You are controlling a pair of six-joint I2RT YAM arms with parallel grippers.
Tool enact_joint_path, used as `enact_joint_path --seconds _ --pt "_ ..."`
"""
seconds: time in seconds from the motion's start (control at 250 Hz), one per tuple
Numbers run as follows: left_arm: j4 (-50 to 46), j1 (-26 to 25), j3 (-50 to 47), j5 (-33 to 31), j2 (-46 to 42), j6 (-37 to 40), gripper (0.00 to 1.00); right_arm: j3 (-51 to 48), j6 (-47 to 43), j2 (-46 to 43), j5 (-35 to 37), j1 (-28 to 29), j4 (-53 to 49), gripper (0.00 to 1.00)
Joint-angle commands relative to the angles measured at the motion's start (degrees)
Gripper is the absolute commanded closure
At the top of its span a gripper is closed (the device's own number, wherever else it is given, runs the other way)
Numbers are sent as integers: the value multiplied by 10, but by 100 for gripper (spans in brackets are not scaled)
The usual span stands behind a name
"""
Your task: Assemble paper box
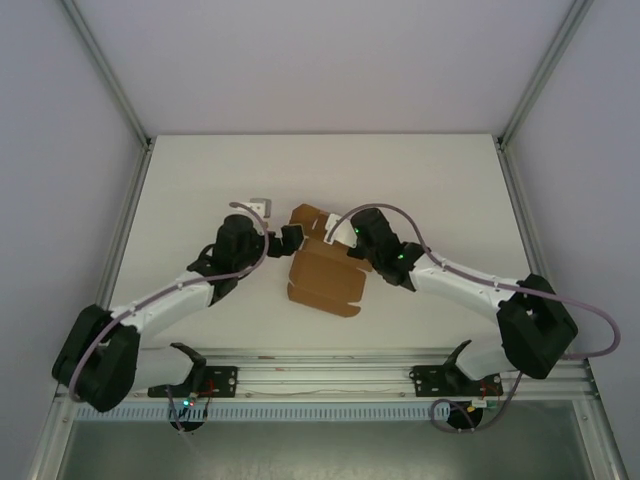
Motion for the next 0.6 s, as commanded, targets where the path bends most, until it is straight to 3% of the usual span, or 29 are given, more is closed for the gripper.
enact_joint_path --seconds 0.0,0.172,0.34,0.484,0.596 --pt "-63 43 13 -63 -13 -23 0 8 -63 8 36 8 30 100" --pt "-97 119 73 -28 63 -39 0 0 -131 34 68 24 88 100" --pt "-27 121 109 63 157 13 1 0 -149 58 81 31 105 100" --pt "64 117 97 178 210 36 11 3 -143 69 82 32 111 100" --pt "116 109 82 218 234 42 19 8 -142 73 83 33 105 100"
